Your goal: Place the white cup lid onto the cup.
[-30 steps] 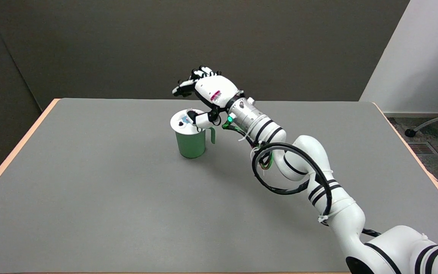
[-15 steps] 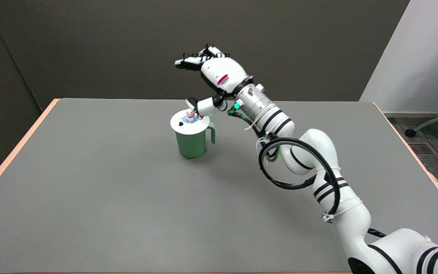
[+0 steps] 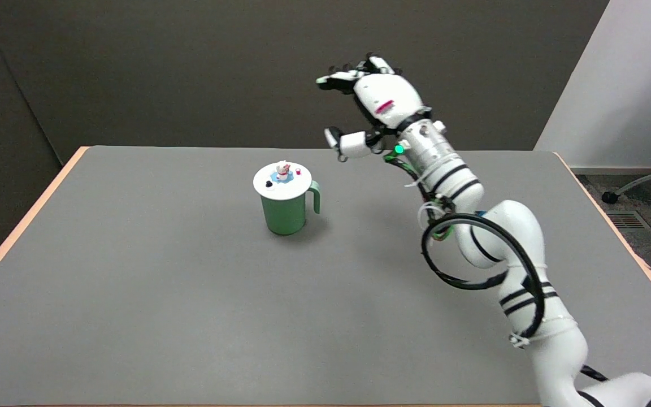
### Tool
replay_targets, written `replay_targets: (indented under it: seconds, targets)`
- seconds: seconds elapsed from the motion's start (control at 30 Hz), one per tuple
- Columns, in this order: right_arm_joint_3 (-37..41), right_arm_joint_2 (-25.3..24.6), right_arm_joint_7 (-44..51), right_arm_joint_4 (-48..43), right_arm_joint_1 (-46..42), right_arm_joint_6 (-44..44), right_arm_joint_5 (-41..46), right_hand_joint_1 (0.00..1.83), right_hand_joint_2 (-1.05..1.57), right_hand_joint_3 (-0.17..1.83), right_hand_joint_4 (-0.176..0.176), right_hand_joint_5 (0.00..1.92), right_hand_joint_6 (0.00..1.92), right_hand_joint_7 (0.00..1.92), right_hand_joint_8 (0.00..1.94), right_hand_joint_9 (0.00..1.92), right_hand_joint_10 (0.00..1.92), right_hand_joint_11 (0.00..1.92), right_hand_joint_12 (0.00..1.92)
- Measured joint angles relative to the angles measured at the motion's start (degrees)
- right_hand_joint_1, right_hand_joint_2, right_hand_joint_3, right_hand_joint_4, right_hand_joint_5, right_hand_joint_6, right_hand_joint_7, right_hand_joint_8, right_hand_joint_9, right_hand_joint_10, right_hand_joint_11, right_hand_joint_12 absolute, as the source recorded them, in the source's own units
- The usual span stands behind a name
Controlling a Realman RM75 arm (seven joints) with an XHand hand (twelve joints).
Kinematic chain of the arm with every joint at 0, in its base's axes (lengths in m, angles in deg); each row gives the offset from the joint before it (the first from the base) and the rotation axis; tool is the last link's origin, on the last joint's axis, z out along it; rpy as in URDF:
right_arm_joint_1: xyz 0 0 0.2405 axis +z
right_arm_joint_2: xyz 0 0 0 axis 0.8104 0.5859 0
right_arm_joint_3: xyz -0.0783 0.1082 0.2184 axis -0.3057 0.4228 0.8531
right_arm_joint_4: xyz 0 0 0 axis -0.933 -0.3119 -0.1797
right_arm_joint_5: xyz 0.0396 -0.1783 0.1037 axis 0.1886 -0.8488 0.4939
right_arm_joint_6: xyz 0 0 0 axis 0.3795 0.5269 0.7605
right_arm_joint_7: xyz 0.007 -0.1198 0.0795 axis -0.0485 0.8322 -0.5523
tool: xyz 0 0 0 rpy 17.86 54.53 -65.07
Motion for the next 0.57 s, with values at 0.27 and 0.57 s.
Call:
replay_targets:
  seconds: [0.27, 0.57]
  targets:
    - [5.5, 0.4, -0.1, 5.2, -5.3, 2.4, 0.1, 0.86, 0.66, 0.88, 0.06, 0.63, 0.2, 0.61, 0.18, 0.68, 0.22, 0.04, 1.19]
    - [10.4, 0.3, -0.1, 9.1, -10.1, 4.5, 0.1, 0.86, 0.67, 0.87, 0.059, 0.64, 0.2, 0.6, 0.18, 0.68, 0.22, 0.04, 1.19]
